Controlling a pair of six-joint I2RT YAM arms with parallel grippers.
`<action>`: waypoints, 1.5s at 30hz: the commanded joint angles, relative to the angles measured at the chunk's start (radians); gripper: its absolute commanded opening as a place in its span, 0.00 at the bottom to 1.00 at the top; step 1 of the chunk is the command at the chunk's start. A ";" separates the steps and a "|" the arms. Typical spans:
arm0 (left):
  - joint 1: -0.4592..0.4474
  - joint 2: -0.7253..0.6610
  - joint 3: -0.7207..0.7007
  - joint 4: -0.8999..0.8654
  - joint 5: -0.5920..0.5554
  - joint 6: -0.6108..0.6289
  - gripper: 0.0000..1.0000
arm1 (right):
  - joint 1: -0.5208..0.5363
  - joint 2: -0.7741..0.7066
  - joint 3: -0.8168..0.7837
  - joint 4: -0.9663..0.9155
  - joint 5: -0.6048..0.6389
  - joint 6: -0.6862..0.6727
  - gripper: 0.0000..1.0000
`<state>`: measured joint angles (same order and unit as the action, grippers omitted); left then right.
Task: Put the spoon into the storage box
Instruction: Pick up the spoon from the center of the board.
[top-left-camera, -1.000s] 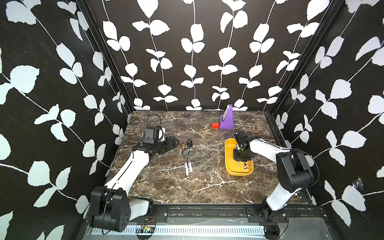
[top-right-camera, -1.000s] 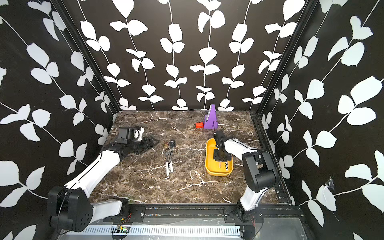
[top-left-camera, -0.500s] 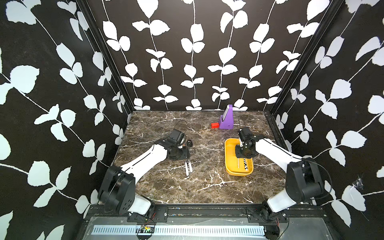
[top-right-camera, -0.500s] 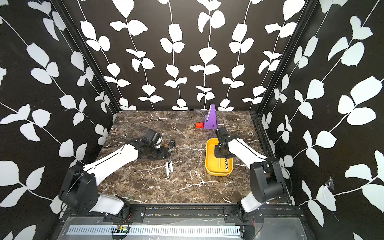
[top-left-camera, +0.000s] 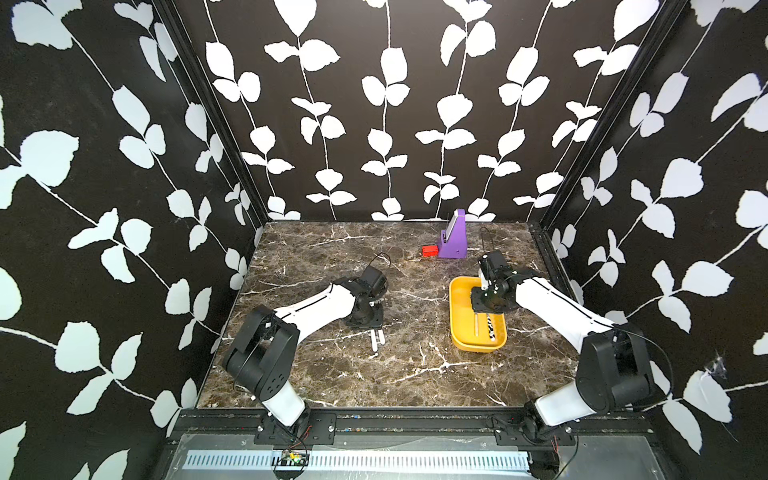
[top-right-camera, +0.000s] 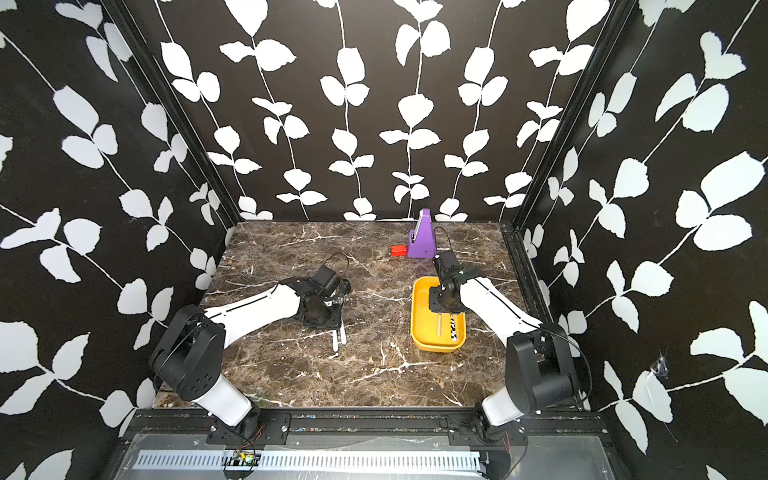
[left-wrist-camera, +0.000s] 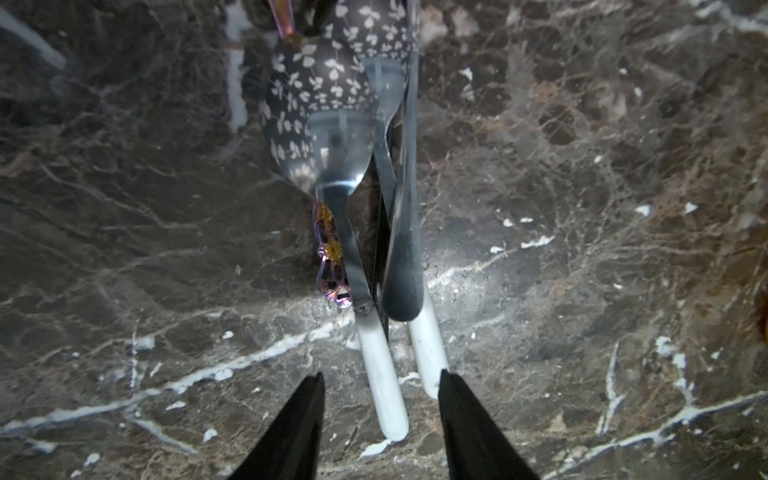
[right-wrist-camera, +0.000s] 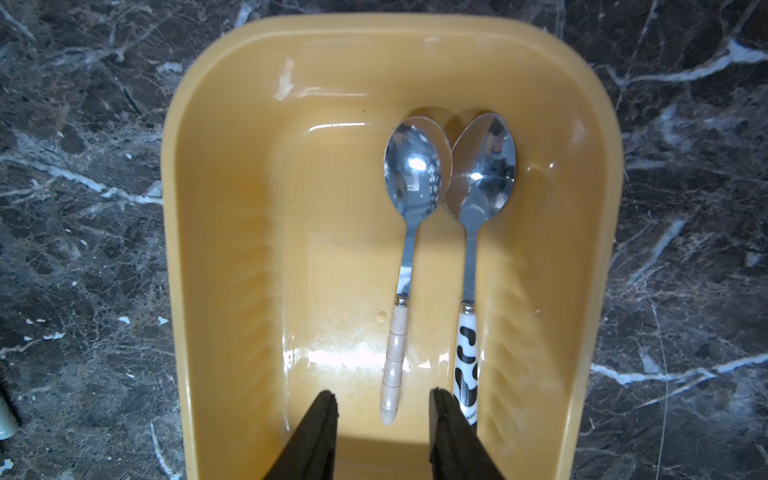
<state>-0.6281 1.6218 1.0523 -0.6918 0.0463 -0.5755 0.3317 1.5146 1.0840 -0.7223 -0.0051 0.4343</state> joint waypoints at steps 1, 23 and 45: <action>-0.008 0.024 0.008 -0.044 -0.021 0.006 0.45 | -0.003 -0.013 0.027 -0.003 -0.012 0.003 0.40; -0.010 0.146 0.028 -0.007 -0.037 0.026 0.22 | -0.003 0.020 0.042 0.004 -0.067 0.008 0.39; 0.021 -0.385 0.075 0.307 0.158 0.240 0.00 | 0.047 -0.262 -0.006 0.399 -0.575 -0.091 0.54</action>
<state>-0.6220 1.2854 1.0992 -0.5201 0.1162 -0.4141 0.3462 1.2823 1.0912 -0.4740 -0.4210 0.3710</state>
